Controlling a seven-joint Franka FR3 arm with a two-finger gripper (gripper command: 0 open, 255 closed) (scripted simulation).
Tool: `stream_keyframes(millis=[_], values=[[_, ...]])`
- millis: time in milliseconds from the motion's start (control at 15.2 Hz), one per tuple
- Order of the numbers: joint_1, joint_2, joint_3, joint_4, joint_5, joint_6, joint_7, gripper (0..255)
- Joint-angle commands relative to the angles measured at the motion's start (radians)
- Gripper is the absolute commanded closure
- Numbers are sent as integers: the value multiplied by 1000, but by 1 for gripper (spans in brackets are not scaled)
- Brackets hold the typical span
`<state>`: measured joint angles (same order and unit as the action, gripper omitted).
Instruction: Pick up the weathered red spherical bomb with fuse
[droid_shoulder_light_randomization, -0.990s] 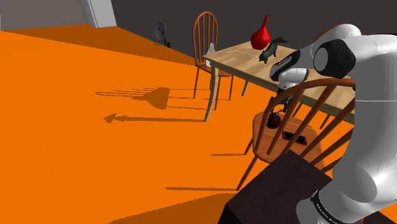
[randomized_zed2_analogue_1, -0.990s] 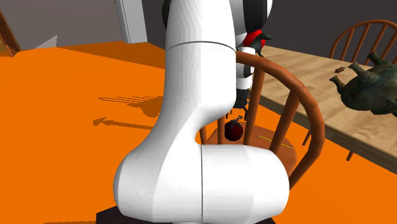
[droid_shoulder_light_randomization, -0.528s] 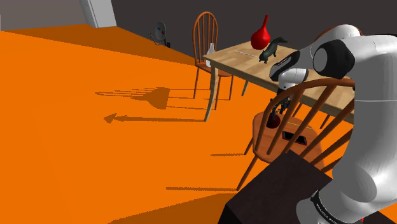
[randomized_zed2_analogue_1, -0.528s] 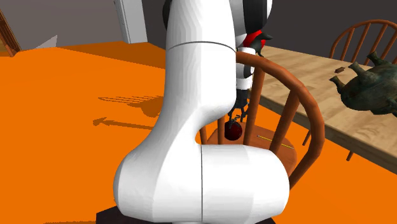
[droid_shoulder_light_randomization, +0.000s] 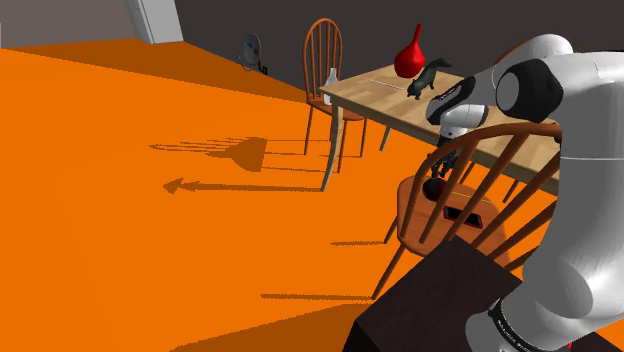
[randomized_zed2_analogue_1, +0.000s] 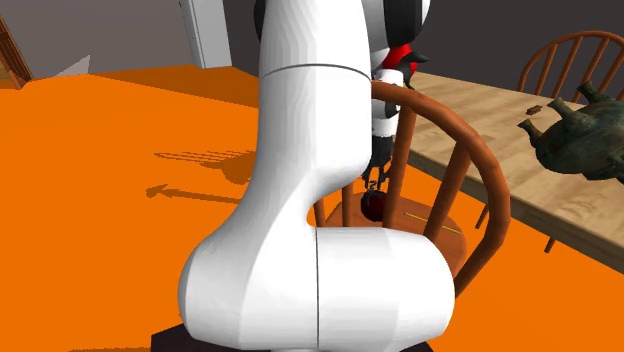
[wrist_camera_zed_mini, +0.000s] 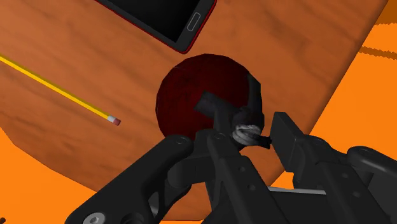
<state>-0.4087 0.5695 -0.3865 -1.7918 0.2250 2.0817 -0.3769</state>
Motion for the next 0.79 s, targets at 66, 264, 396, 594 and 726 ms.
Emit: stream_keyframes(millis=[66,264,396,594,726], values=[[1,-23,-11,8,-12,-27,5,255],[5,-48,-17,14,-23,-56,10,255],[8,-64,-21,19,-29,-75,14,255],[11,-86,-27,28,-39,-106,20,255],[11,-87,-27,29,-40,-107,20,255]])
